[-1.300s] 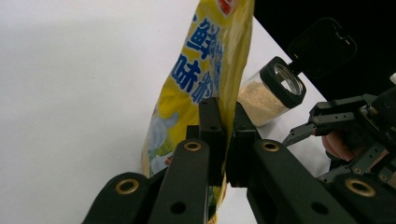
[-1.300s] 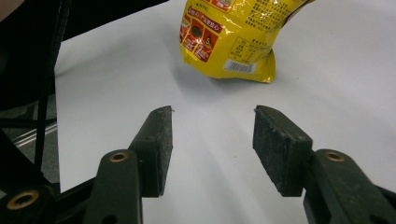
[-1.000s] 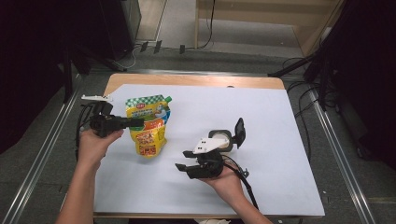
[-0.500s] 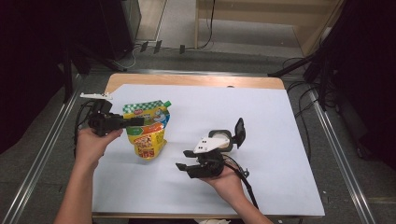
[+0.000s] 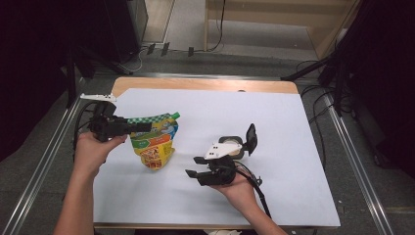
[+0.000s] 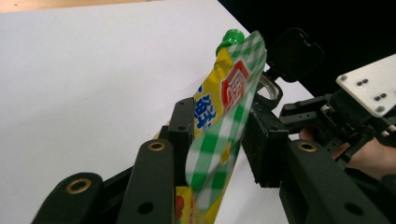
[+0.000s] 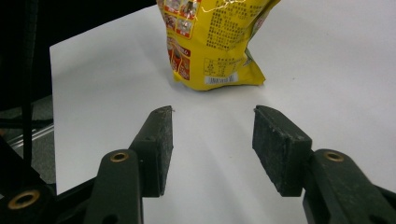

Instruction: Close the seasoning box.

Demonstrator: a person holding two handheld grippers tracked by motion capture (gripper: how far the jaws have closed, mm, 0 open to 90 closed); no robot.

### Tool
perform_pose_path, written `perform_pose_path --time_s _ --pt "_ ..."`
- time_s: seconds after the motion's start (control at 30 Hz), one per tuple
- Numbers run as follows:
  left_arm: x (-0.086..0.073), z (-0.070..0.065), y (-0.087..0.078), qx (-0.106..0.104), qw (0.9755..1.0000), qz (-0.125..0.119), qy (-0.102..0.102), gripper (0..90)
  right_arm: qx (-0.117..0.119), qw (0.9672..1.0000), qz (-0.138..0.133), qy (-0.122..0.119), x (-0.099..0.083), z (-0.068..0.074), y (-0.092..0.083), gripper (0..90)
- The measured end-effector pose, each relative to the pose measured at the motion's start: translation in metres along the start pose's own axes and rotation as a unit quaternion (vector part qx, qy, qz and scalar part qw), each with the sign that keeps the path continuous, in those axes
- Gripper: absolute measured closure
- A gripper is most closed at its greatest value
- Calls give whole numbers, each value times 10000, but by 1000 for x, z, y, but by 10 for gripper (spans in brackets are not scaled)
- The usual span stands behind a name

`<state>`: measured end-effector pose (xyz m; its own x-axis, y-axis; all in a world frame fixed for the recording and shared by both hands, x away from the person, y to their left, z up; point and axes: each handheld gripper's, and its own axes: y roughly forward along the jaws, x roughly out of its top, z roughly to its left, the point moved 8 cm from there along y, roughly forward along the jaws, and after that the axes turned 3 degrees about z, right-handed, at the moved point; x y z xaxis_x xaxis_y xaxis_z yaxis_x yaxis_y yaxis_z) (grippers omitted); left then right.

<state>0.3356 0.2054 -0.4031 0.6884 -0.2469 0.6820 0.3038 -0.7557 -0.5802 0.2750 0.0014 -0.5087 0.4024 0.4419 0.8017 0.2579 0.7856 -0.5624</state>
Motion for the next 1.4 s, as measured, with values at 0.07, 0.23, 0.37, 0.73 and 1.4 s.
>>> perform_pose_path --time_s 0.07,0.23,0.37,0.73,1.4 --pt "3 -5 -4 -8 10000 -37 37 658 -7 10000 -3 16 0 0 -1 492" --pt "8 -12 -11 -42 9999 -107 -19 648 -22 10000 -9 6 0 -1 -1 494" --pt "12 -18 -17 1 9999 -130 -51 648 -19 10000 -5 9 0 -1 -1 494" --pt "22 -18 -28 156 9995 -190 -192 636 -23 10000 0 -3 0 -2 -1 495" --pt "15 27 -10 305 9987 -89 -410 558 -200 9994 -112 248 8 -19 -27 556"
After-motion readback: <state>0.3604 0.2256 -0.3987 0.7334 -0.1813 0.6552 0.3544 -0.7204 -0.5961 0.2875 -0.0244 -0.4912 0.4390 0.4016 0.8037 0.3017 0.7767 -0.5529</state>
